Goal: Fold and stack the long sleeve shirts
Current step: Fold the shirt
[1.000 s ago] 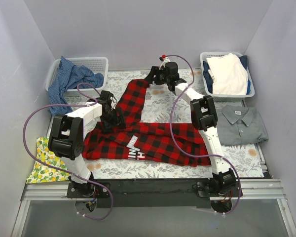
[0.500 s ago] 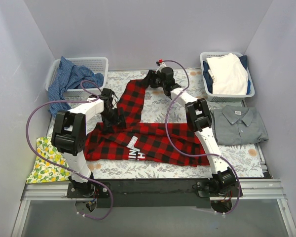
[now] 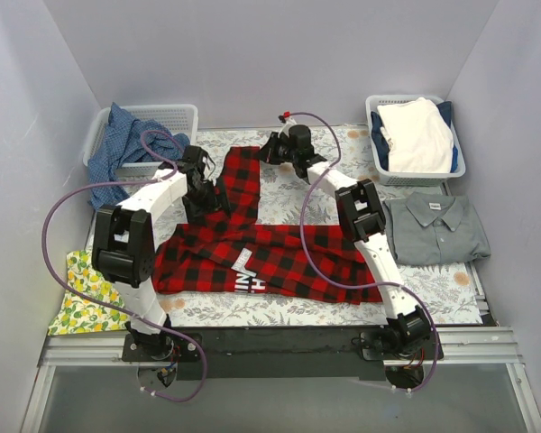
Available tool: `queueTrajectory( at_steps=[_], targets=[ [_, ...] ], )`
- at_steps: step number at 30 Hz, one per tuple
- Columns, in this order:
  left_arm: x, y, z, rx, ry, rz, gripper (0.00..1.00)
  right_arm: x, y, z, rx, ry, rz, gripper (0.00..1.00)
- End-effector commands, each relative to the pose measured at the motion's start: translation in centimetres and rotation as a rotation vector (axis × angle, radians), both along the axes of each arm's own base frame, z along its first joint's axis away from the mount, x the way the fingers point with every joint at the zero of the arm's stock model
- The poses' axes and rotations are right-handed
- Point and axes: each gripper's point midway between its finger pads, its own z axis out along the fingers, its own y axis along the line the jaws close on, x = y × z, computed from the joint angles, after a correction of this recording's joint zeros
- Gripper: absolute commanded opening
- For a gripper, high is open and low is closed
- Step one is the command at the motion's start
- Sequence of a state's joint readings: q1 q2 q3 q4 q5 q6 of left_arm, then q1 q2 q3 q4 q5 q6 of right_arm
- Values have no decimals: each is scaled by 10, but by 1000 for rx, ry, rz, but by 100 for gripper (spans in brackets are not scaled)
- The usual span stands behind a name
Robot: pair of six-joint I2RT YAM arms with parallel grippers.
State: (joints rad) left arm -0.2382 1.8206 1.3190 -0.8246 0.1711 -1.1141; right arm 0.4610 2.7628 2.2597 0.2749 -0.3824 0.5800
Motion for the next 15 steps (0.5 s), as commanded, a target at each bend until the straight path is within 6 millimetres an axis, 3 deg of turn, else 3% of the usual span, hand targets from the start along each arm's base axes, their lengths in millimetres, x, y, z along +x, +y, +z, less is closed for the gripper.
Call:
queueTrajectory(
  at_steps=[1,2,3,5,6,9,11,14,15],
  targets=[
    [34,18,74,21,-225,107,76,-2,5,161,143,-236,23,1],
    [37,26,83,18,-249,133,77,-5,5,177,158,-256,28,1],
    [39,29,87,17,-262,142,77,-11,3,206,177,-297,36,1],
    [43,41,91,30,-279,175,77,-22,2,225,185,-309,61,1],
    [42,45,93,29,-286,190,77,-33,-3,255,201,-350,71,1],
    [49,65,100,5,-311,266,78,-65,-12,290,199,-384,119,1],
    [56,79,104,-23,-325,313,78,-87,-17,302,198,-389,161,1],
    [67,90,111,-13,-352,340,78,-133,-27,323,192,-405,247,1],
    [70,92,113,-12,-360,342,78,-155,-33,344,195,-449,277,1]
  ],
)
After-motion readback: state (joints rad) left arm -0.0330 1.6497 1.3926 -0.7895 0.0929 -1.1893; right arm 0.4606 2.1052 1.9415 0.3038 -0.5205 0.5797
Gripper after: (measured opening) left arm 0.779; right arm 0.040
